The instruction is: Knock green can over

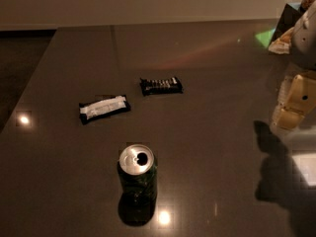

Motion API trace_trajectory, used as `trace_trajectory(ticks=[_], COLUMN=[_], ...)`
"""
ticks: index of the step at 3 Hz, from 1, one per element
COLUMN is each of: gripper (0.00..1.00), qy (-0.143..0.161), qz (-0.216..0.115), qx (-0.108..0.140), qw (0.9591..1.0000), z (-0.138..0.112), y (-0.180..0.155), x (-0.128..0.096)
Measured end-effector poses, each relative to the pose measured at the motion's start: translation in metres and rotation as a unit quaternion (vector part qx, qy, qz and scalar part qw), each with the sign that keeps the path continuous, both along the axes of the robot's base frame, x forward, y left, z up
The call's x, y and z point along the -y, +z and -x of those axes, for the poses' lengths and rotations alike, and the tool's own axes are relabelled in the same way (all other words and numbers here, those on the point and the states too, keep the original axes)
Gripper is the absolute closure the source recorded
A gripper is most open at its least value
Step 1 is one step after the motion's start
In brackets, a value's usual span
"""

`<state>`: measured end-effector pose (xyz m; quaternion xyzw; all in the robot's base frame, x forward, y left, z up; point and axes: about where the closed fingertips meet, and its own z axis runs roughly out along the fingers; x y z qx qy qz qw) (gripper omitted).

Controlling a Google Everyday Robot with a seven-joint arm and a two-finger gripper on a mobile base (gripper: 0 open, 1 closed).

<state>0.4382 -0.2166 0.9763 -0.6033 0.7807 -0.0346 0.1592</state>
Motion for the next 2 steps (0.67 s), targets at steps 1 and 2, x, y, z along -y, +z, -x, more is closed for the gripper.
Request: trace_trajectory(ticks=[1, 2], gripper=[0.0, 0.0], qy=[0.0, 0.006], qz=[0.0, -0.014], qx=[0.0, 0.003], qw=[1.0, 0.9999], z=[0.0, 0.001], y=[0.0, -0.002], x=[0.0, -0.01])
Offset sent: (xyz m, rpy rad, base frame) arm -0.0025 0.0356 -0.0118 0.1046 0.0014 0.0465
